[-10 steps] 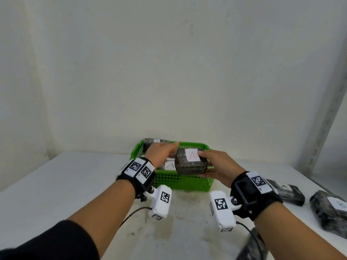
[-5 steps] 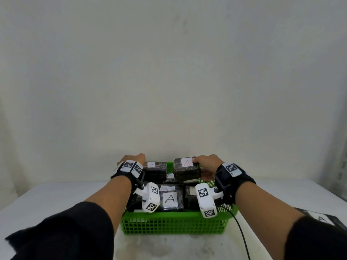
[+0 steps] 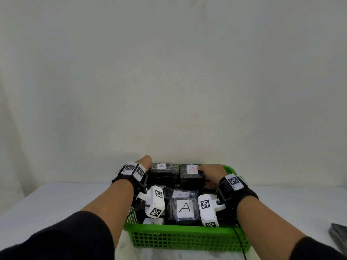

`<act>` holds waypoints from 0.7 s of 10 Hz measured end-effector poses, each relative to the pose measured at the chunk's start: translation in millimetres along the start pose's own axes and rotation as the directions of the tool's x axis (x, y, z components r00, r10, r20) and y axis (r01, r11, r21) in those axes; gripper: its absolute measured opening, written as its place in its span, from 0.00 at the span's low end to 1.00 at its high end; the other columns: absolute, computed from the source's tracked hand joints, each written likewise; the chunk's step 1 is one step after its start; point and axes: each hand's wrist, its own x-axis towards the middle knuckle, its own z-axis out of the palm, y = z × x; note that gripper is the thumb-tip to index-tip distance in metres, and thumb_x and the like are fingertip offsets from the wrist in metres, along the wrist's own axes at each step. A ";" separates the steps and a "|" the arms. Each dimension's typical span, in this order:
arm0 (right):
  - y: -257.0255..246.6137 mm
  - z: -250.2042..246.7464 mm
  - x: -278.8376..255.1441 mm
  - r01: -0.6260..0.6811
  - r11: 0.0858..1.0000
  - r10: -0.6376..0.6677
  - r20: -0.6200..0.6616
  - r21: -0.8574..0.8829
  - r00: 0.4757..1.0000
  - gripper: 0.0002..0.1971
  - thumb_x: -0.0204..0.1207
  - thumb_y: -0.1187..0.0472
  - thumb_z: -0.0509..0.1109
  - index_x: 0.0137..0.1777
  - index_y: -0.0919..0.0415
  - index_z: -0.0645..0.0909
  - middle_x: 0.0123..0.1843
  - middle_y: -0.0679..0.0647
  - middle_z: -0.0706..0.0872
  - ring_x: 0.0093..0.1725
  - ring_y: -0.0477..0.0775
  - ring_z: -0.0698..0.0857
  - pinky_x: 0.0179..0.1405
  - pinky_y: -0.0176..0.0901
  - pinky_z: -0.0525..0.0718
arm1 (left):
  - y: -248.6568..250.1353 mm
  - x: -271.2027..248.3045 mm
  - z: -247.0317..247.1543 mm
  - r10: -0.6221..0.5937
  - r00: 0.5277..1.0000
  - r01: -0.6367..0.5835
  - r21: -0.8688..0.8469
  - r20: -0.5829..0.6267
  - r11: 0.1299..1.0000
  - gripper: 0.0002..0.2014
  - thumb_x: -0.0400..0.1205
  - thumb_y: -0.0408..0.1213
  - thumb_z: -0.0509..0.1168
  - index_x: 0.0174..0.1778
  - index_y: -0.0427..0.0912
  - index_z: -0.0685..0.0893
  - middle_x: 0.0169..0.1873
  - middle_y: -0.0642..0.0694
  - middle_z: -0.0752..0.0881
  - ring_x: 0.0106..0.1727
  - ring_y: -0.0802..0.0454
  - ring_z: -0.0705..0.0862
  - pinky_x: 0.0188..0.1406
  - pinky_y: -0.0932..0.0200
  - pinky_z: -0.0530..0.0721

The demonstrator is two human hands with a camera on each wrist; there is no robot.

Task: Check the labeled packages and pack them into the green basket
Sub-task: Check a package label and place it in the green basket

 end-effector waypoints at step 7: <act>11.9 -2.5 7.9 0.159 0.950 -0.173 -0.029 -0.268 0.984 0.17 0.77 0.49 0.78 0.37 0.64 0.85 0.31 0.55 0.85 0.34 0.59 0.87 0.32 0.40 0.84 | -15.9 4.9 -0.8 0.132 0.991 -0.096 0.550 -0.027 0.830 0.23 0.88 0.22 0.50 0.27 0.43 0.61 0.34 0.45 0.70 0.51 0.50 0.70 0.46 0.64 0.65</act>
